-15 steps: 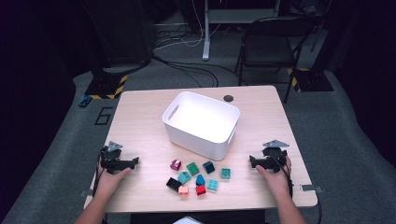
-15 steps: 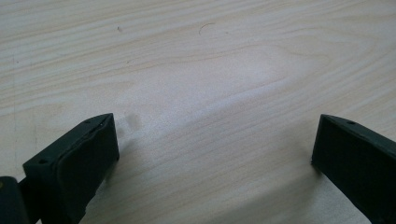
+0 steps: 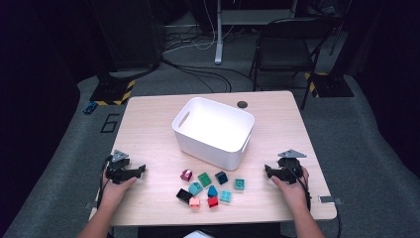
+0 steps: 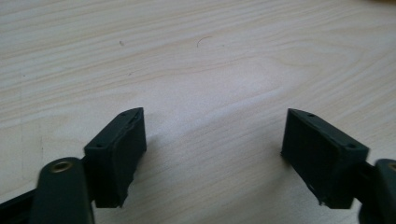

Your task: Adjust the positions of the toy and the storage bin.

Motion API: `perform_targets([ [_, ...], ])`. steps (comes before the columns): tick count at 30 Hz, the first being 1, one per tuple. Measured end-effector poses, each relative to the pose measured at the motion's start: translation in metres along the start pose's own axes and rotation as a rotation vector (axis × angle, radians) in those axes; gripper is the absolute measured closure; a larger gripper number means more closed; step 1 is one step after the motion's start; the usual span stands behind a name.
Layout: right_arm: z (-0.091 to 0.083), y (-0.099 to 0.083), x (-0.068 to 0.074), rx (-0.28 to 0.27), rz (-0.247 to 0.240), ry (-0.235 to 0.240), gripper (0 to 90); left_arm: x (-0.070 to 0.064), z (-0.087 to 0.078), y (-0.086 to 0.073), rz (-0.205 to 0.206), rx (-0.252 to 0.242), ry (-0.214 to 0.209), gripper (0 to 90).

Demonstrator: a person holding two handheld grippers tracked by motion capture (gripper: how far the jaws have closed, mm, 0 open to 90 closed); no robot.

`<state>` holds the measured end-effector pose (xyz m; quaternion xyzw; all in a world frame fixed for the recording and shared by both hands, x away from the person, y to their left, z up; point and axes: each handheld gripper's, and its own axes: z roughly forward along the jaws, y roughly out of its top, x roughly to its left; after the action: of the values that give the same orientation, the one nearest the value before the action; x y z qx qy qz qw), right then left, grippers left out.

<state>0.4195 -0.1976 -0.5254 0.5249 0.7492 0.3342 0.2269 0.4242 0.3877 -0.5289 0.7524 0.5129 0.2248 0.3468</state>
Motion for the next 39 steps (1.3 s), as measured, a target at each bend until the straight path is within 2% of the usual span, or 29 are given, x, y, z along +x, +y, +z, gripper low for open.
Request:
perform_targets([
  [6,-0.001,0.002,0.003,0.010,0.002,0.000,28.1,-0.003,-0.002,0.003,-0.003,0.022,-0.004,31.2],
  [8,-0.003,0.004,0.004,0.023,-0.002,0.022,34.4,-0.004,-0.002,0.005,-0.002,0.030,-0.017,33.3],
  [11,-0.004,0.005,0.006,0.037,-0.006,0.047,36.7,-0.007,-0.004,0.008,-0.015,0.034,-0.029,34.3],
  [12,-0.005,0.006,0.007,0.039,-0.014,0.046,36.9,-0.008,-0.006,0.012,-0.017,0.035,-0.050,35.1],
  [14,-0.008,0.009,0.010,0.038,-0.028,0.047,37.6,-0.009,-0.008,0.014,-0.026,0.028,-0.057,35.4],
  [15,-0.010,0.010,0.012,0.035,-0.020,0.044,37.9,-0.011,-0.012,0.022,-0.031,0.025,-0.082,35.6],
  [16,-0.010,0.010,0.012,0.035,-0.020,0.044,37.9,-0.011,-0.012,0.022,-0.031,0.025,-0.082,35.7],
  [19,-0.017,0.016,0.019,0.022,-0.061,0.047,39.2,-0.014,-0.016,0.031,-0.012,0.021,-0.091,36.2],
  [20,-0.018,0.017,0.021,0.015,-0.061,0.046,39.3,-0.015,-0.017,0.034,-0.006,0.030,-0.099,37.3],
  [26,-0.025,0.024,0.033,0.008,-0.091,0.072,39.5,-0.020,-0.022,0.046,-0.002,0.016,-0.124,42.0],
  [28,-0.027,0.025,0.036,0.012,-0.114,0.080,39.4,-0.023,-0.023,0.053,-0.005,0.007,-0.132,43.3],
  [31,-0.028,0.027,0.041,0.008,-0.107,0.088,39.2,-0.025,-0.024,0.059,-0.003,0.004,-0.144,44.3],
  [34,-0.033,0.031,0.048,-0.002,-0.137,0.105,39.2,-0.030,-0.024,0.071,0.016,0.001,-0.166,44.8],
  [37,-0.035,0.033,0.052,-0.007,-0.142,0.116,39.1,-0.033,-0.024,0.077,0.026,0.003,-0.177,44.8],
  [38,-0.036,0.034,0.054,-0.013,-0.136,0.118,39.0,-0.035,-0.025,0.082,0.033,-0.005,-0.178,44.8],
  [39,-0.039,0.036,0.058,-0.017,-0.151,0.131,39.0,-0.038,-0.026,0.089,0.039,-0.008,-0.182,44.8],
])
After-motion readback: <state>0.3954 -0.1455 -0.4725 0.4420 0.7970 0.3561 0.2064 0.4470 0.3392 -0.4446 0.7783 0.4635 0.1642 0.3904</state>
